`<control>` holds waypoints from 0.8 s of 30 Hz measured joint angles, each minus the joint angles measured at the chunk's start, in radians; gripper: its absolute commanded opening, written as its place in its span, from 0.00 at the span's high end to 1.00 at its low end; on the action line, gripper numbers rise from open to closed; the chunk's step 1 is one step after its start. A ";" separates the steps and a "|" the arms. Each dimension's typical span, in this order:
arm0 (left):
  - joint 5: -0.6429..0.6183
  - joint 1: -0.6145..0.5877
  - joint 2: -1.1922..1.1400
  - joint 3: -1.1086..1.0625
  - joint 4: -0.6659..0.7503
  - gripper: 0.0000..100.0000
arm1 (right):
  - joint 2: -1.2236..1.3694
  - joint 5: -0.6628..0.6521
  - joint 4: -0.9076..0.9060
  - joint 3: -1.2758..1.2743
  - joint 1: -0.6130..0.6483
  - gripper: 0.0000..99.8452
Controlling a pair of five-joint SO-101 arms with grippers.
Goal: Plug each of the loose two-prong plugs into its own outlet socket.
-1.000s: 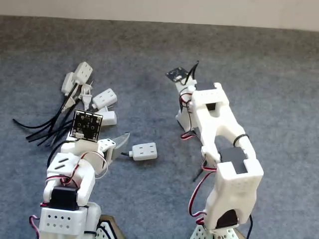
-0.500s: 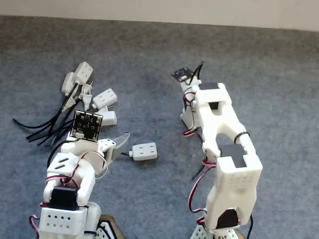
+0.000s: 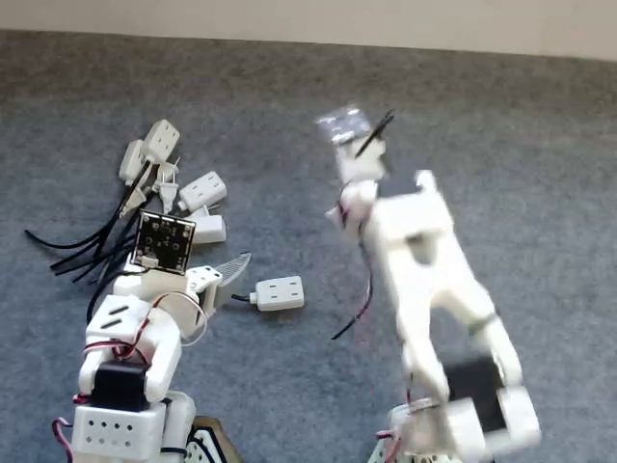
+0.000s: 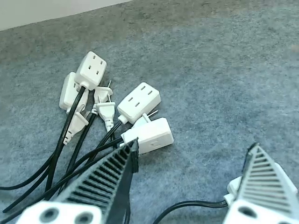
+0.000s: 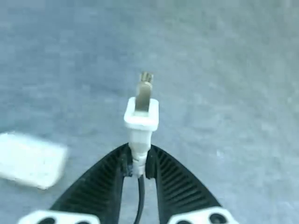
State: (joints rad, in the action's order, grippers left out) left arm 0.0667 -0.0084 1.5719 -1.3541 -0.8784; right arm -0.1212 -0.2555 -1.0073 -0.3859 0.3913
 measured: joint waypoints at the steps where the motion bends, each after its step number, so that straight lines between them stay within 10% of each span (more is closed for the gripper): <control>1: 0.000 -0.003 0.000 0.012 -0.012 0.64 | -0.078 0.002 0.055 -0.089 0.032 0.99; 10: -0.021 -0.012 -0.009 0.137 -0.133 0.59 | -0.750 0.005 0.265 -0.750 0.258 0.99; 24: -0.038 0.110 -0.273 0.233 -0.126 0.59 | -0.925 0.028 0.207 -0.821 0.388 0.99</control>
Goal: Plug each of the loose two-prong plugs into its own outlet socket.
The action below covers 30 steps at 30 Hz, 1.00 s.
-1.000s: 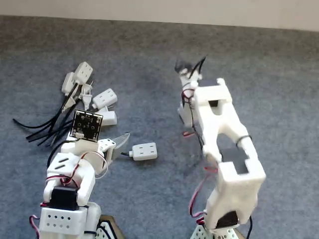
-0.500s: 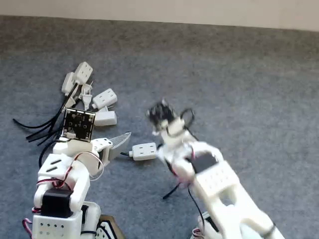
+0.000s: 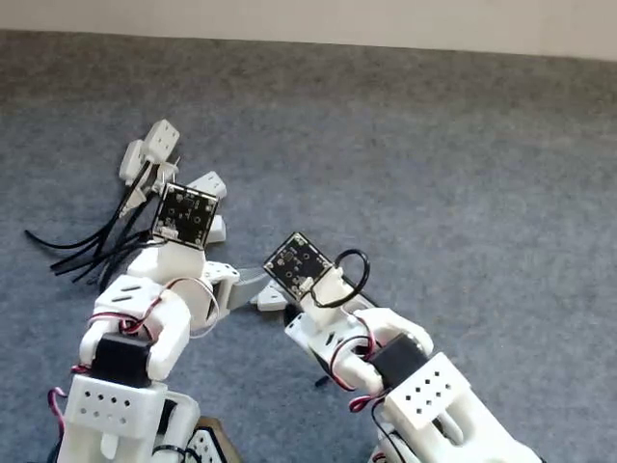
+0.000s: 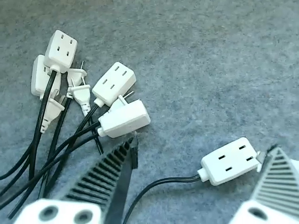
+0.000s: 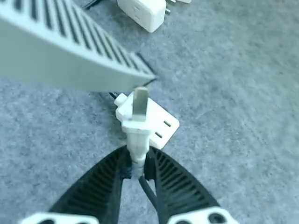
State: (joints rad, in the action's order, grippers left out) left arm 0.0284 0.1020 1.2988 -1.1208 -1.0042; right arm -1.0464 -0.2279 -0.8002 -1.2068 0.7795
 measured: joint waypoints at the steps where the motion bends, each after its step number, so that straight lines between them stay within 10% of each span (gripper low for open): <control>1: -0.002 0.000 0.000 0.005 0.000 0.59 | 0.008 0.002 0.000 0.000 0.000 0.99; 30: 0.034 0.103 -0.003 -0.155 0.155 0.59 | 0.092 0.032 -0.364 0.364 -0.002 0.99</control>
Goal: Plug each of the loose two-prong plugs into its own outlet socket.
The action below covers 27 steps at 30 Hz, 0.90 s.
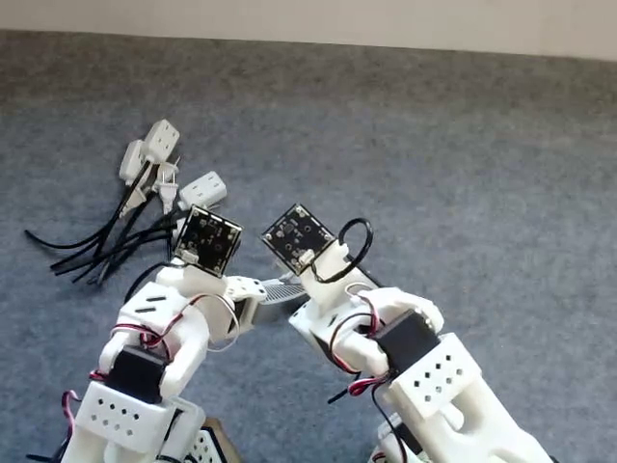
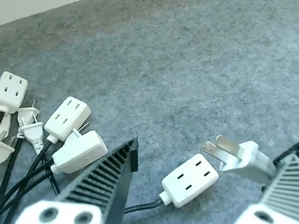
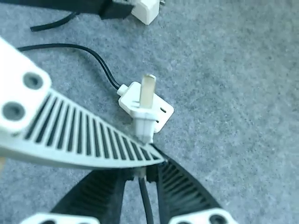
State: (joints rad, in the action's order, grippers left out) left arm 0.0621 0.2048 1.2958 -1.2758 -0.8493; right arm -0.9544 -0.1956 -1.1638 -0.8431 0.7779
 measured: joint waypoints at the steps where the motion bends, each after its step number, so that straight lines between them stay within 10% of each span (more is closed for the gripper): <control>1: 0.000 -0.006 0.000 0.000 0.000 0.59 | 0.003 0.002 0.000 0.000 0.000 0.99; 27: -0.011 -0.120 -0.015 -0.018 0.054 0.60 | 0.000 0.002 0.046 -0.054 0.005 0.99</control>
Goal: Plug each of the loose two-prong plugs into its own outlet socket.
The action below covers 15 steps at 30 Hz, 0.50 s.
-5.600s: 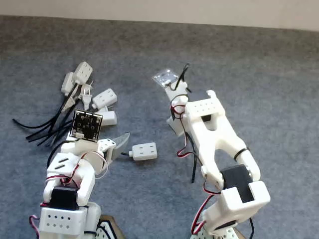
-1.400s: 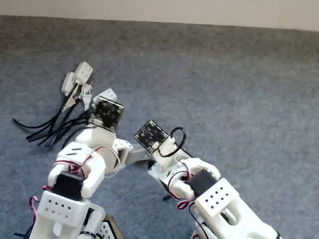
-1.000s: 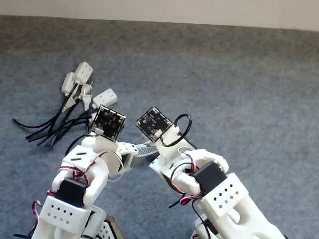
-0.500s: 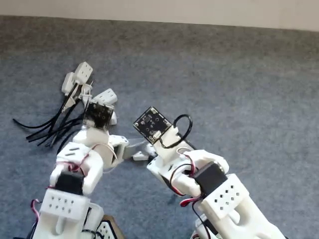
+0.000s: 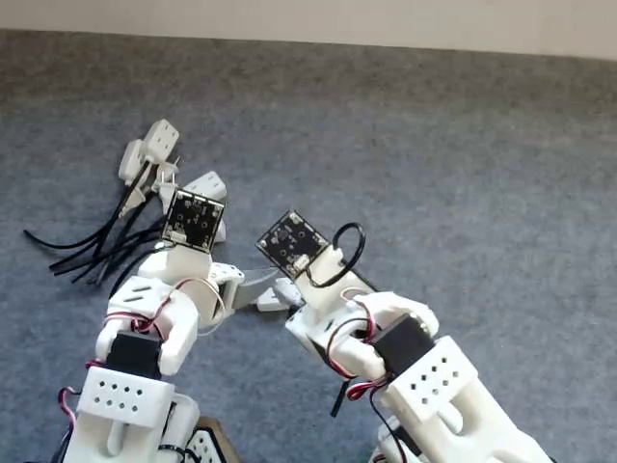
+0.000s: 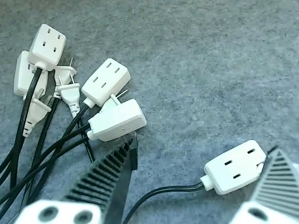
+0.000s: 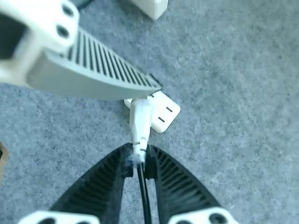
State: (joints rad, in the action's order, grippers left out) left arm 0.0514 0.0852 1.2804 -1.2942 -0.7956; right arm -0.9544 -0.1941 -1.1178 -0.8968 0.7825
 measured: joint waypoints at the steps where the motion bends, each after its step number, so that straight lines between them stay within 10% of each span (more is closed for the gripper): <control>1: -0.002 0.006 0.000 -0.005 0.000 0.60 | 0.000 0.000 -0.012 0.021 0.000 0.99; 15: 0.008 0.060 0.000 -0.015 0.002 0.62 | 0.000 0.000 -0.094 0.195 -0.002 0.99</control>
State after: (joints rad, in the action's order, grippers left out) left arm 0.0591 0.1450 1.2804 -1.3096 -0.7940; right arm -0.9544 -0.1941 -1.2114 -0.7020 0.7810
